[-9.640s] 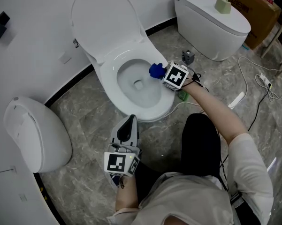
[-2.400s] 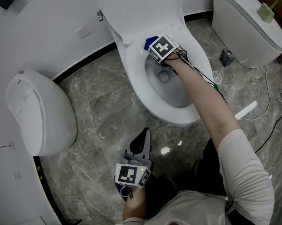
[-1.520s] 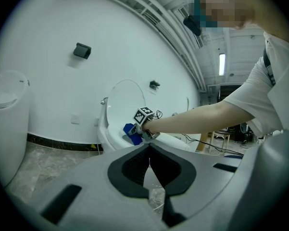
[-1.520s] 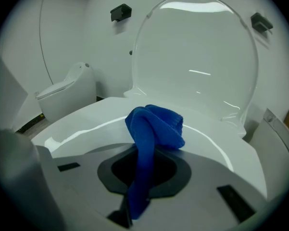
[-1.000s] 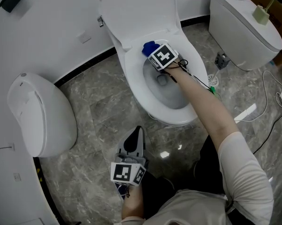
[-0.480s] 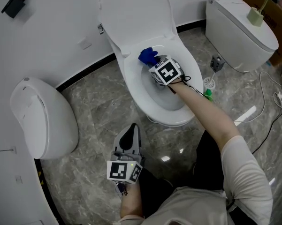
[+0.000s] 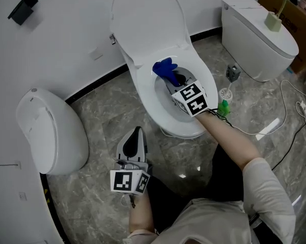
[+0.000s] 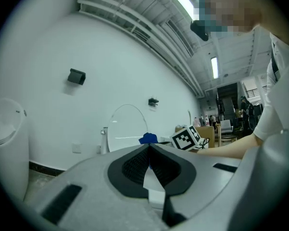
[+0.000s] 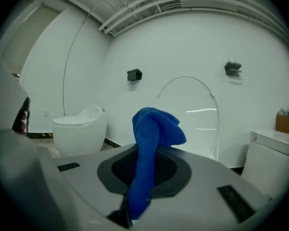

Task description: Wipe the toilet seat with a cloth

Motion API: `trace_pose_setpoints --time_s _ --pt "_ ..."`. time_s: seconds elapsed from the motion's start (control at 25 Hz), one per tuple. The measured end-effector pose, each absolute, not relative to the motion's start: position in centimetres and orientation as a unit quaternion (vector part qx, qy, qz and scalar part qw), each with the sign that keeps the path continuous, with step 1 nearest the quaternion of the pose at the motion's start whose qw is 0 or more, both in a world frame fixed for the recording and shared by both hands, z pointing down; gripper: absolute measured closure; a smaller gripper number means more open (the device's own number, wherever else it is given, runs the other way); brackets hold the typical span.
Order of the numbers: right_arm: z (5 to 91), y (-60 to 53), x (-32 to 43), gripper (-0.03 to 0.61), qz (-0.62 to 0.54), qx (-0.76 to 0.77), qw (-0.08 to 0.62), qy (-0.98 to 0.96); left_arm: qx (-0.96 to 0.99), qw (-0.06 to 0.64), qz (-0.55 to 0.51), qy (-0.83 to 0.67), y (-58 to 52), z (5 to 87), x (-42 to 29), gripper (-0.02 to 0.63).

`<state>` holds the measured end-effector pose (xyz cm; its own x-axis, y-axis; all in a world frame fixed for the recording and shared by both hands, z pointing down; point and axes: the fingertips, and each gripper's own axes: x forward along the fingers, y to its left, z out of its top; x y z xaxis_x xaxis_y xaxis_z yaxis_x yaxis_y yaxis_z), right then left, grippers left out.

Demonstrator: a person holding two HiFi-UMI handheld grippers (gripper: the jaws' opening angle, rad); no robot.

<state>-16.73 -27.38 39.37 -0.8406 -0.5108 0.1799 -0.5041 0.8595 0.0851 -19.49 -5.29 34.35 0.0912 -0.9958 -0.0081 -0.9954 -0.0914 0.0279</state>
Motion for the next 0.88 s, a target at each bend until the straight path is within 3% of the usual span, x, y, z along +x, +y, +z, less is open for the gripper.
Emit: trace_pose_setpoints --time_s 0.88 --pt "33.0 -18.2 -8.9 0.543 -0.054 0.280 0.004 -0.958 0.739 -0.051 -0.007 -0.672 -5.8 29.4 -19.3 0.606"
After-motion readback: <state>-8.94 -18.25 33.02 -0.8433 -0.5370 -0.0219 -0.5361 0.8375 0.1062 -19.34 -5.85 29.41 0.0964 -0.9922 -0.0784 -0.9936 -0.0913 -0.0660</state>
